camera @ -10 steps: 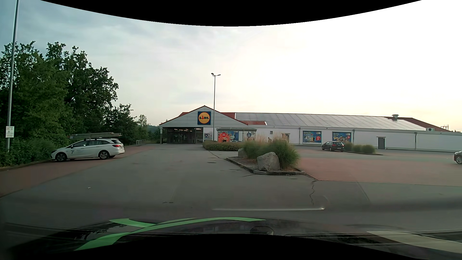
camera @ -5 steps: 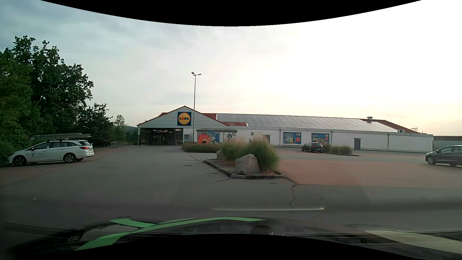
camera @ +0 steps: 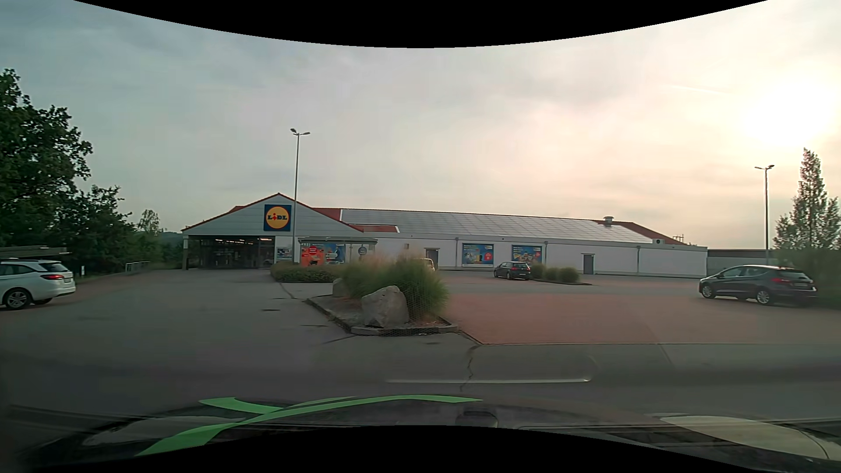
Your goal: Follow the waypoints while adhering to traffic rules and regulations
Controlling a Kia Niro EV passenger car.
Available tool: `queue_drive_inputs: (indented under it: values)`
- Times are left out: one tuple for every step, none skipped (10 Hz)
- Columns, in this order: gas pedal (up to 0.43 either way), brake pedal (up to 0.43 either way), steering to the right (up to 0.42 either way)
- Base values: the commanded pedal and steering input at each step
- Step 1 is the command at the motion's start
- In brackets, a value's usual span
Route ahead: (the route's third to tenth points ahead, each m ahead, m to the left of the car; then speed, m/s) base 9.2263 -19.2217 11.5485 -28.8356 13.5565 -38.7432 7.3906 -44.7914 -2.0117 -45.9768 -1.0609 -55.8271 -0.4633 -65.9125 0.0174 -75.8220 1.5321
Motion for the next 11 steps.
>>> queue_drive_inputs:
  values:
    - [0.000,0.000,0.830]
    - [0.000,0.000,0.844]
    - [0.000,0.000,0.861]
    - [0.000,0.000,0.880]
    - [0.000,0.000,0.905]
    - [0.000,0.000,0.923]
    - [0.000,0.000,0.933]
    - [0.000,0.000,0.946]
    - [0.000,0.000,0.958]
    - [0.000,0.000,0.966]
    - [0.000,0.000,0.967]
